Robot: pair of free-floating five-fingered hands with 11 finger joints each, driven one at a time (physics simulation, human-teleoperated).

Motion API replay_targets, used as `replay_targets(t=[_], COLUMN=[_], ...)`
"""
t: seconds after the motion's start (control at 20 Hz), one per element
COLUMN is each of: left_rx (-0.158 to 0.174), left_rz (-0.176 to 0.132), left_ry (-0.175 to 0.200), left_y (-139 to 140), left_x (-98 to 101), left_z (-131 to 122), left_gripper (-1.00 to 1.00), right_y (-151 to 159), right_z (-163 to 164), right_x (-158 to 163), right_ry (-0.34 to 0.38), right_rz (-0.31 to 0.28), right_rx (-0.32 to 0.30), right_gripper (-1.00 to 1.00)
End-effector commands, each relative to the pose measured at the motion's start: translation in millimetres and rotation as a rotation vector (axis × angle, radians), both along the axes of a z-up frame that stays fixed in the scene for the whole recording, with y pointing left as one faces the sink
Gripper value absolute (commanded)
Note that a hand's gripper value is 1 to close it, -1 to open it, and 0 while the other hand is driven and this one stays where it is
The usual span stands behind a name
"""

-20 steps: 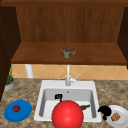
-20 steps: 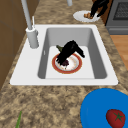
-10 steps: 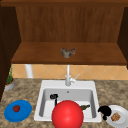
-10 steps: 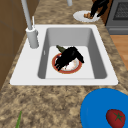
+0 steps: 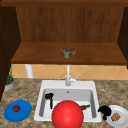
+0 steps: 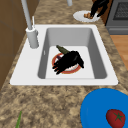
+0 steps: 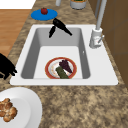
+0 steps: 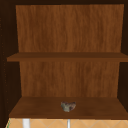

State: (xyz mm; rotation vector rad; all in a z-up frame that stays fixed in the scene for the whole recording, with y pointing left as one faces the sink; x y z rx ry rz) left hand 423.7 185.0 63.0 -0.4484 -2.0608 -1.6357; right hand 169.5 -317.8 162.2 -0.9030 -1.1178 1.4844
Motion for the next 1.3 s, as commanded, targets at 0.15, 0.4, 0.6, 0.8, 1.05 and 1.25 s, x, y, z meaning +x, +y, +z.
replay_targets(t=[0.15,0.4,0.6,0.8,1.05,1.25], left_rx=[-0.051,-0.089,-0.108,-0.099,-0.061,-0.032], left_rz=[0.002,-0.046,-0.070,-0.066,-0.048,-0.035], left_ry=[-0.097,-0.149,-0.158,-0.124,-0.105,-0.105], left_y=[37,59,78,103,124,138], left_x=[-11.5,-21.9,-29.7,-41.9,-63.1,-79.8], left_z=[13,27,40,46,58,58], left_gripper=[-1.00,-1.00,-1.00,-1.00,-1.00,-1.00], right_y=[0,0,0,0,0,0], right_z=[0,0,0,0,0,0], right_x=[0,0,0,0,0,0], right_ry=[0.000,0.000,0.000,0.000,0.000,0.000], right_rz=[0.000,0.000,0.000,0.000,0.000,0.000], right_rx=[0.000,0.000,0.000,0.000,0.000,0.000], right_gripper=[0.00,0.00,0.00,0.00,0.00,0.00])
